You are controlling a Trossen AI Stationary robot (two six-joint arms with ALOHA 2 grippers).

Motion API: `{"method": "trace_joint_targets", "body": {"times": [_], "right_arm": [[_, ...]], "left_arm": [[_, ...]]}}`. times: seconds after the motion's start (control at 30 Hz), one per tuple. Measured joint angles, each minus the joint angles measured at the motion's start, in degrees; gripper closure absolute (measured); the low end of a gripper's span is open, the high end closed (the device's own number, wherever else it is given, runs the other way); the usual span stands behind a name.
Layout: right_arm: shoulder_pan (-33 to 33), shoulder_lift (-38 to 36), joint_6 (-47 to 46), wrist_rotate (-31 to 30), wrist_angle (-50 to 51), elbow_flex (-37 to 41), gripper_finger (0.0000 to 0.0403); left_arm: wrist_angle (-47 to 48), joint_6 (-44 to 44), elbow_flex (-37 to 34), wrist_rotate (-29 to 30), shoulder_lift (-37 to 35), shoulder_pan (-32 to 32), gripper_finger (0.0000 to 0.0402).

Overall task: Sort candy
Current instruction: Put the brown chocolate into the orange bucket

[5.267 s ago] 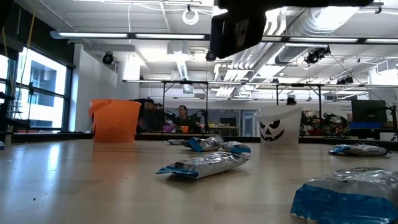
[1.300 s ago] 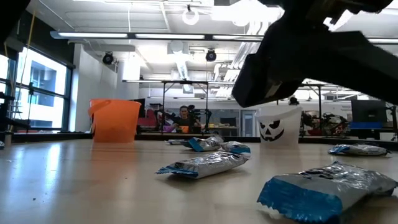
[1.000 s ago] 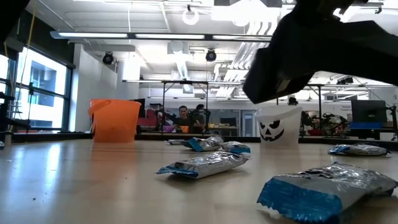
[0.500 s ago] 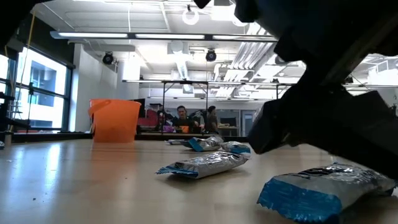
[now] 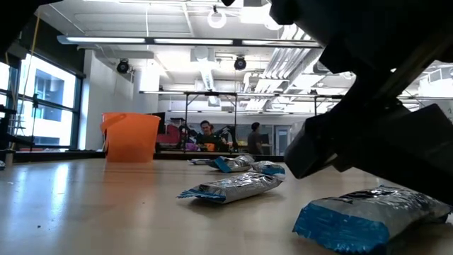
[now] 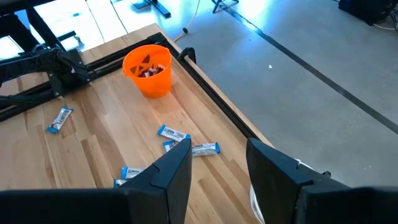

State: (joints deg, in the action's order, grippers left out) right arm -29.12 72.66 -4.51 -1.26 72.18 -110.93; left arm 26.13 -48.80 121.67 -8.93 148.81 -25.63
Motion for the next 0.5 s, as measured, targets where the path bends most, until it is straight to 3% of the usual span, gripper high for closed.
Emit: {"method": "trace_joint_targets", "body": {"times": [0.5], "right_arm": [[-0.02, 0.01, 0.01, 0.0, 0.0, 0.01, 0.0253]], "left_arm": [[1.08, 8.29, -0.31, 4.27, -0.07, -0.6, 0.0163]]}}
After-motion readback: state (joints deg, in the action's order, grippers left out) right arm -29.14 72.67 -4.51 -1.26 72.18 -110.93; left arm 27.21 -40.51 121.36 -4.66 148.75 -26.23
